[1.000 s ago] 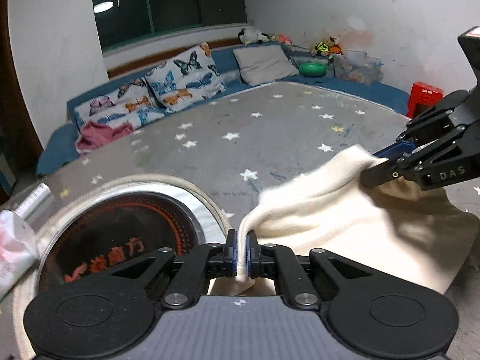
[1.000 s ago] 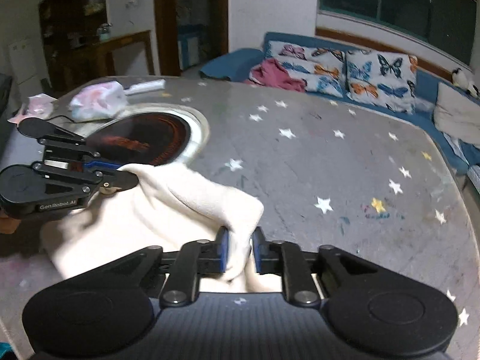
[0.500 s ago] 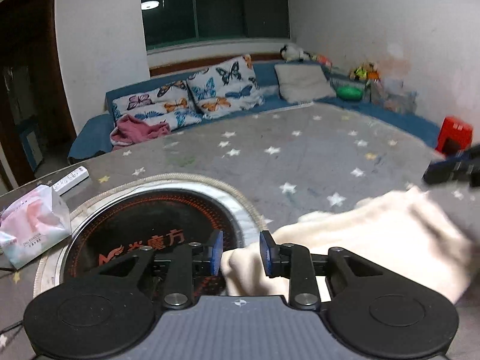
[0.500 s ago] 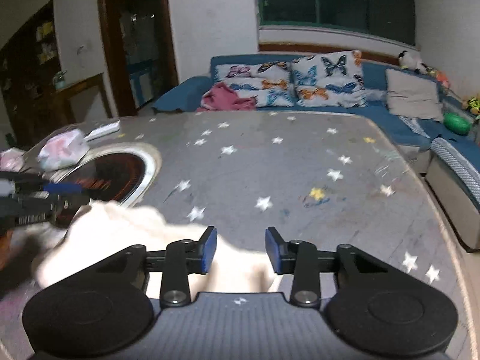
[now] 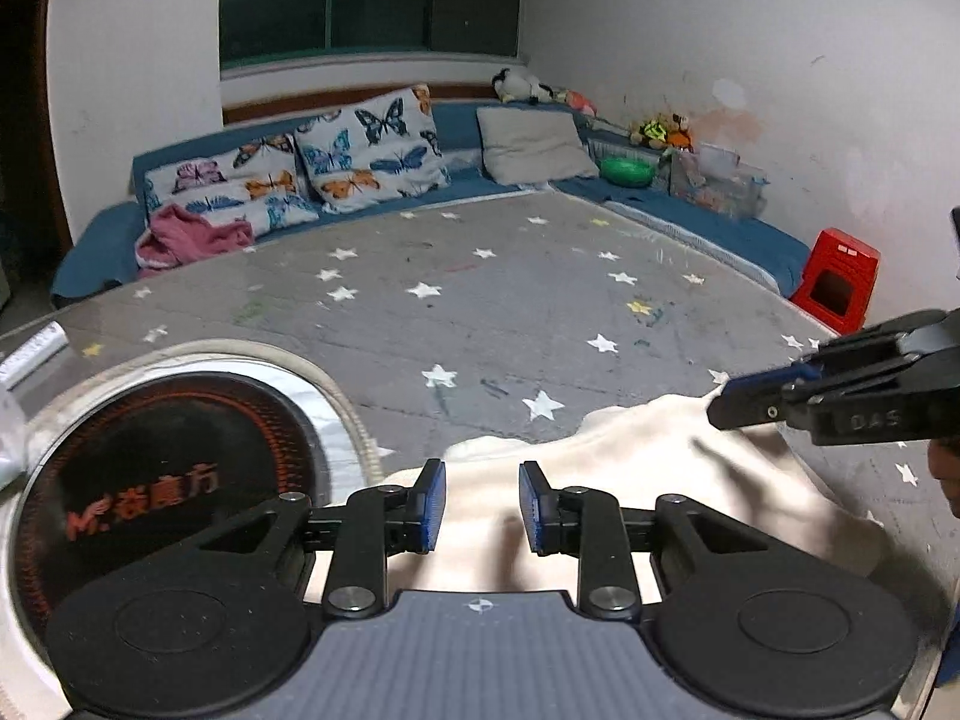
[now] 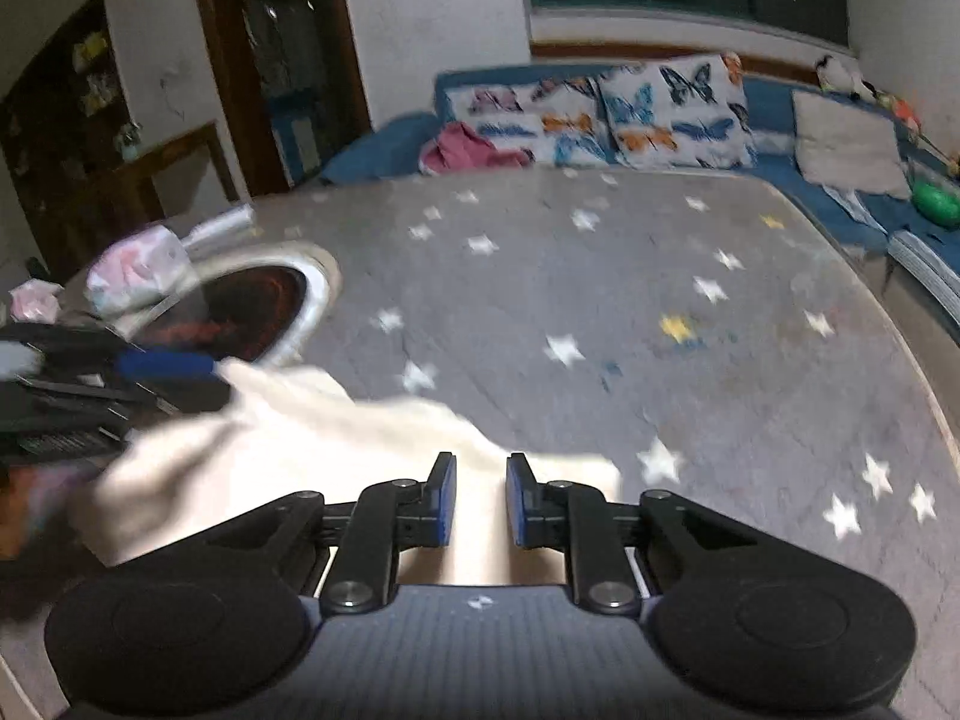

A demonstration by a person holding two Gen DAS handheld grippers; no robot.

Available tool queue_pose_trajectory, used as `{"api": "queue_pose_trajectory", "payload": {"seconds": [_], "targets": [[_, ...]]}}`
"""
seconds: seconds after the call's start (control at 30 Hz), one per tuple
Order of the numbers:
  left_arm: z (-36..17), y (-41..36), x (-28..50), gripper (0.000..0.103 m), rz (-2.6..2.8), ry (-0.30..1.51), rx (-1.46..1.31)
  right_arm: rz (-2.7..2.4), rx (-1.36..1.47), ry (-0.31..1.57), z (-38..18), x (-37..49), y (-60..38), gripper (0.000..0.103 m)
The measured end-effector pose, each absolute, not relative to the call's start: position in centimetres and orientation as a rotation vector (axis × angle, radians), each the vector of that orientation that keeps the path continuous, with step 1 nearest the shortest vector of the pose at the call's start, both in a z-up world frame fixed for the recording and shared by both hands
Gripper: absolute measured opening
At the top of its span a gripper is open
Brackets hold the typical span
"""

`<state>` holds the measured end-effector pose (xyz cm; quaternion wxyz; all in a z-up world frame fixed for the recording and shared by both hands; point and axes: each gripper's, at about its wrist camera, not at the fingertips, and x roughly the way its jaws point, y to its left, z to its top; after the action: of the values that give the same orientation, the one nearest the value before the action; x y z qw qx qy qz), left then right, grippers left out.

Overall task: Fold clothes
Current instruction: 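Fold the lifted side over the sweatshirt body with both grippers, then open both grippers and release the folded sweatshirt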

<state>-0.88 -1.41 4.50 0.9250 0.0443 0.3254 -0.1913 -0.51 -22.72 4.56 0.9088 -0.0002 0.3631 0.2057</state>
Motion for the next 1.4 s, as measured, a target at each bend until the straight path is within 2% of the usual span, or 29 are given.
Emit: {"api": "queue_pose_trajectory", "payload": {"seconds": [0.33,0.6,0.83,1.4], "targets": [[2.7,-2.6,0.8,0.029,-0.378,0.72,0.087,0.456,-0.008,0.767,2.9,2.0,-18.8,0.016],[3.5,-2.9,0.5,0.029,-0.386,0.685,0.072,0.459,-0.087,0.716,3.7,1.1,-17.2,0.016],[2.8,-3.1,1.2,0.03,-0.378,0.701,0.057,0.459,-0.102,0.743,2.8,1.7,-16.6,0.016],[3.4,0.6,-3.9,0.029,-0.321,0.658,0.005,0.532,-0.177,0.706,3.4,-3.2,-16.3,0.016]]}}
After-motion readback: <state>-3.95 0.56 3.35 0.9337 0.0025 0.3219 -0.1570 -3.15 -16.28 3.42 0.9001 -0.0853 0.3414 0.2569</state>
